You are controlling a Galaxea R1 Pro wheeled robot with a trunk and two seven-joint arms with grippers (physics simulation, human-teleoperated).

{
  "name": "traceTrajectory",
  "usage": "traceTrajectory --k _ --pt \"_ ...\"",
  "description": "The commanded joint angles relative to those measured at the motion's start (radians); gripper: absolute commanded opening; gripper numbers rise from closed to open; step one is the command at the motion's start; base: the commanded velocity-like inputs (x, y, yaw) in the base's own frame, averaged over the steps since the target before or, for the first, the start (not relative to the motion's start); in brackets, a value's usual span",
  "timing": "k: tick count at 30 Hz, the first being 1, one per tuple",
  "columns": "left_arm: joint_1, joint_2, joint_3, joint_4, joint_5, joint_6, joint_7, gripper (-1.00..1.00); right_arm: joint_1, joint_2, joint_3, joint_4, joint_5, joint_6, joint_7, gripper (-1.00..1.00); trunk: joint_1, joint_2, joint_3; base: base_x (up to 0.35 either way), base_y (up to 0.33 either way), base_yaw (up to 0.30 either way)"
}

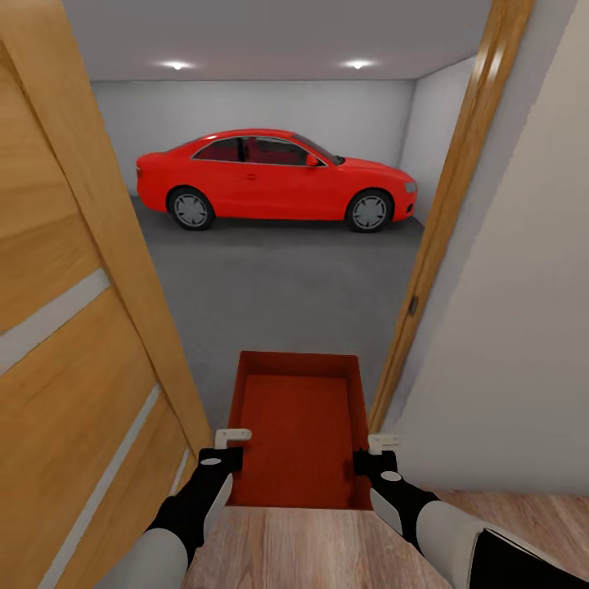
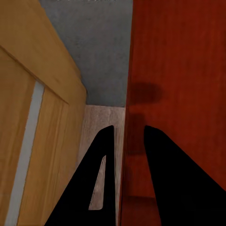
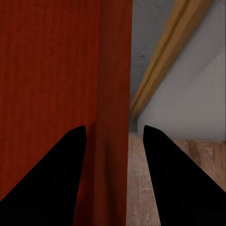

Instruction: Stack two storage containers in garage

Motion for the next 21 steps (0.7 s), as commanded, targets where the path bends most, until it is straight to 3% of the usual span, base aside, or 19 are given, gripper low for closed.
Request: traceTrajectory --k 1,21 --pt "-0.001 0.001 0.002 -0.003 -0.019 0.009 0.006 -1.0 -0.001 -0.001 0.001 0.01 -0.012 -0.005 -0.003 -1.0 0.001 -0.002 -0.002 0.082 0.195 0.0" --pt "-0.001 0.001 0.002 -0.003 -0.019 0.008 0.007 -1.0 -0.001 -0.001 -0.001 0.01 -0.012 -0.005 -0.003 -1.0 0.001 -0.002 -0.002 0.008 0.019 0.0"
